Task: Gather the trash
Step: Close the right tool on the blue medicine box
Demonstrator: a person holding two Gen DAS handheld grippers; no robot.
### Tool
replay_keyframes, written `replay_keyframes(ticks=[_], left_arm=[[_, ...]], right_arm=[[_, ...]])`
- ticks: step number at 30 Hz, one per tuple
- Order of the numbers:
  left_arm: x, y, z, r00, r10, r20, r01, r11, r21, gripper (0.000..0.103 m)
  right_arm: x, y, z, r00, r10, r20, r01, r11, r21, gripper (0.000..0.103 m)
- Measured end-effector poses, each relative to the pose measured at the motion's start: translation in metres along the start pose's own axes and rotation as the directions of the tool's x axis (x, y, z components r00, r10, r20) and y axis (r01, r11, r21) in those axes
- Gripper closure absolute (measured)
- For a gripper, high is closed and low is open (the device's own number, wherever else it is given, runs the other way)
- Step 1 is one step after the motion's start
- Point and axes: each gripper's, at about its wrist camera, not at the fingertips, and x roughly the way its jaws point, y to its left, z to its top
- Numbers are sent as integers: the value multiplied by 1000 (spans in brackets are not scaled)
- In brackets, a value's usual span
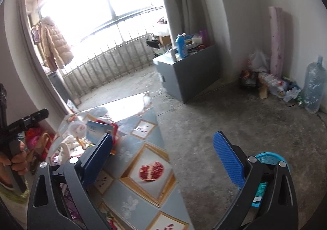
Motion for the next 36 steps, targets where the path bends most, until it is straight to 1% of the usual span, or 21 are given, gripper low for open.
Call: replay_keyframes(ticks=[1,3,4,9,17,19,20,22,24,28,30,36], left_arm=[[2,3,-1,1000,-5,-6,5,1000,-1,22],[9,8,-2,1000,-5,-25,4,1000,-5,26],[12,11,-2,999,-6,-36,6,1000,-11,30],[23,29,-8,997,-26,-76,21,998,-59,43],[24,50,-19,995,-37,-94,28,995,-93,60],[24,54,-20,994,-39,-97,29,995,-100,66],[24,55,-21,994,-49,-99,38,994,-103,67],[24,56,-23,993,-68,-100,58,993,-103,73],[25,54,-24,991,-83,-102,74,993,-90,75],[31,50,-22,992,-75,-106,70,996,-54,79],[37,51,-19,990,-80,-112,74,996,-53,79],[60,57,-8,981,-116,-158,106,992,-70,79]], right_arm=[[5,1,1,1000,21,-14,-21,1000,8,12],[15,4,1,998,51,-34,-50,999,20,14],[21,6,1,997,68,-46,-66,997,26,16],[43,12,0,987,132,-97,-126,990,60,23],[70,24,-6,961,225,-163,-212,973,95,39],[76,29,-7,956,236,-176,-223,970,95,41],[77,30,-6,953,243,-180,-229,969,93,42],[78,34,-8,946,269,-181,-257,963,85,44],[76,42,-9,938,300,-175,-294,954,64,45],[70,62,-12,926,338,-166,-347,937,-29,45],[70,73,-14,921,349,-175,-367,927,-78,45],[78,96,-17,901,385,-200,-418,894,-164,45]])
